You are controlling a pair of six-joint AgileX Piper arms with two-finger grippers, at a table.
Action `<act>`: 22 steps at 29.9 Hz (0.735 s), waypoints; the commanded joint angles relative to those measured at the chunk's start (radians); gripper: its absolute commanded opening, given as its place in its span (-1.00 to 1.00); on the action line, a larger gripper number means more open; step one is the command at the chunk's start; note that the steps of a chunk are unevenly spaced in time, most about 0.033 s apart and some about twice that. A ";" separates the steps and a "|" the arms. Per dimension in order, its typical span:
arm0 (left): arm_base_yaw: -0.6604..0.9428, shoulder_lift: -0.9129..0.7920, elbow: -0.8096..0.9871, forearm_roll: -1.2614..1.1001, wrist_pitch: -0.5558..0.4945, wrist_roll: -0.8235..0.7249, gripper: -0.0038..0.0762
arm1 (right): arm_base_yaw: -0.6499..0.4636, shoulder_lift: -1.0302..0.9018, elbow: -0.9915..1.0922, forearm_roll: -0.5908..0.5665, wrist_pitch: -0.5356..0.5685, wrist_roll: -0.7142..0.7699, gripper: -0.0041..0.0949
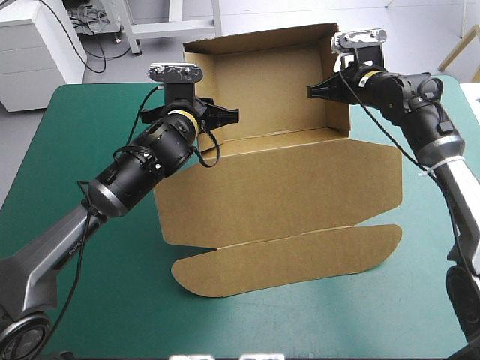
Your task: Fold the box
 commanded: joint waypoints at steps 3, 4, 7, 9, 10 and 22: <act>-0.023 -0.020 -0.038 0.009 -0.121 -0.037 -0.92 | 0.015 -0.064 -0.033 0.116 -0.075 -0.008 -0.93; -0.023 -0.020 -0.038 0.008 -0.128 -0.037 -0.92 | 0.015 -0.066 -0.033 0.116 -0.072 -0.014 -0.93; -0.023 -0.020 -0.038 0.008 -0.135 -0.037 -0.92 | 0.015 -0.070 -0.033 0.116 -0.044 -0.033 -0.93; -0.021 -0.016 -0.038 0.008 -0.128 -0.035 -0.92 | 0.015 -0.070 -0.033 0.116 0.000 -0.054 -0.93; -0.019 -0.016 -0.038 0.008 -0.117 -0.035 -0.92 | 0.015 -0.070 -0.033 0.111 0.026 -0.059 -0.93; 0.117 0.018 -0.038 -0.331 0.005 0.285 -0.92 | 0.015 -0.059 -0.033 0.095 0.207 -0.074 -0.93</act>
